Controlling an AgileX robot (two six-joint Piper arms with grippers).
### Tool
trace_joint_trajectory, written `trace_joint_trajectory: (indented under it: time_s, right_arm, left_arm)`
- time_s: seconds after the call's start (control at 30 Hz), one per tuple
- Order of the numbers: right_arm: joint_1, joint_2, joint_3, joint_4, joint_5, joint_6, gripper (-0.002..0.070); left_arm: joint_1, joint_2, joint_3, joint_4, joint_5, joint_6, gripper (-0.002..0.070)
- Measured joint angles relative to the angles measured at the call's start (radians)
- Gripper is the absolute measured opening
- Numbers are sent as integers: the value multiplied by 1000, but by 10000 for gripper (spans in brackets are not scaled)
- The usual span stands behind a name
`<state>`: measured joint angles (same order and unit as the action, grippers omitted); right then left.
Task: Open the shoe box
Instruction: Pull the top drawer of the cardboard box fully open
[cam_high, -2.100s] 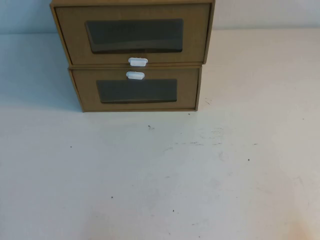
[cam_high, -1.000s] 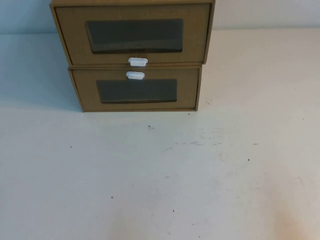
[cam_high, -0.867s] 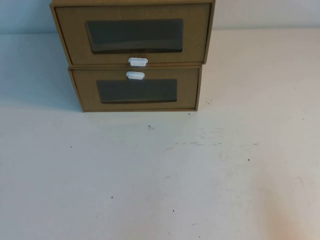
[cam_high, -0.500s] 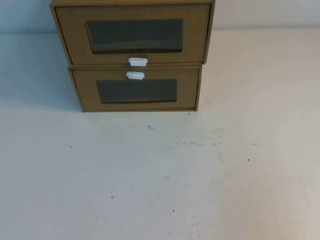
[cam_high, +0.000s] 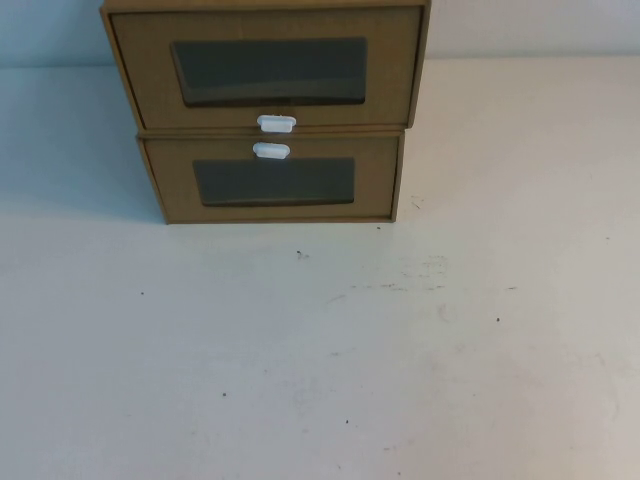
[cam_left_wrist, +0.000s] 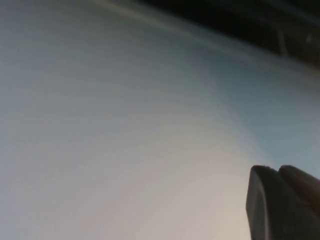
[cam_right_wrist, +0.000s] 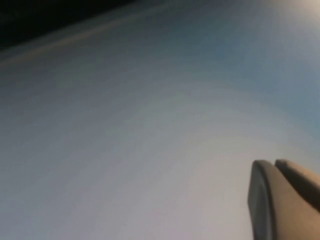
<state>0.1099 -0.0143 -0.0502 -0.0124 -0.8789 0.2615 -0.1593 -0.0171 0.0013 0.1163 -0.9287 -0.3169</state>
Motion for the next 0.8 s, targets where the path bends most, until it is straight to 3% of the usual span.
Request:
trace_joint_trajectory:
  time_s: [0.1,0.2,0.47,0.63,0.8]
  right_arm:
    - [0,0,-136,-41,32,20,-14]
    - [0,0,-341,-90,148,125,-13]
    - [0,240,-844,-500,678,604,-14]
    - [0,431,-919,-583,885,694,-14]
    - [0,589,-919,-578,1176,635,-13]
  left_arm:
    - [0,0,-126,-39,-18,-25,-4]
    - [0,0,-319,-50,120,-28,-4]
    - [0,126,-863,-39,973,-28,-4]
    - [0,323,-985,5,1305,-16,-4]
    - [0,470,-986,13,1422,-10,-4]
